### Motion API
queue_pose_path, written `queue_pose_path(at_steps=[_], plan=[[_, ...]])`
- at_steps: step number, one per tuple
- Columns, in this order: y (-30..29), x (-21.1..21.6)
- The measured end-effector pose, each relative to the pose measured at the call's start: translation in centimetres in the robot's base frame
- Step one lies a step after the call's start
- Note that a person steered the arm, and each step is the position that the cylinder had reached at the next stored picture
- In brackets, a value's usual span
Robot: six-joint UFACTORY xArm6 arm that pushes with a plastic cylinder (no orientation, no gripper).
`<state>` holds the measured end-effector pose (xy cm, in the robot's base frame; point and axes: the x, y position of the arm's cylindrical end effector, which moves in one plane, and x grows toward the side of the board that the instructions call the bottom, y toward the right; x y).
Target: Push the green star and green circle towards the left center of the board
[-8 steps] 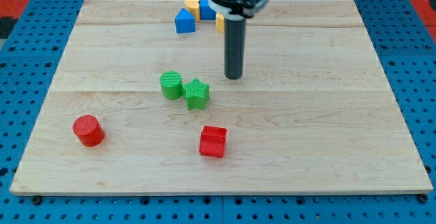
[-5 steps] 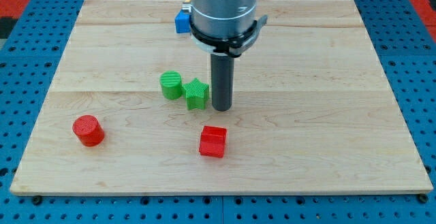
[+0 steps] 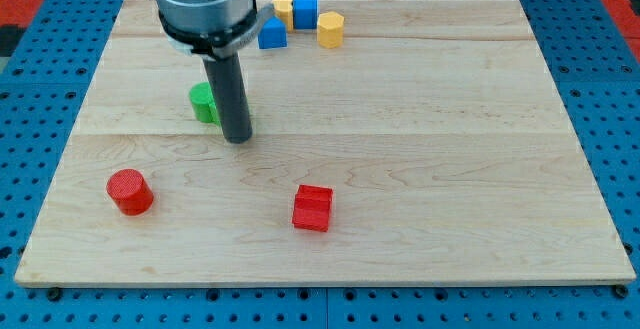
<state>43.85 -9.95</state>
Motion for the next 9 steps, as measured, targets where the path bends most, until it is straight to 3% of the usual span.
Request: queue_pose_path(at_steps=[2, 4, 7, 9], plan=[[1.8, -3.9], [5.0, -5.2], [-3.5, -5.2], [0.1, 6.4]])
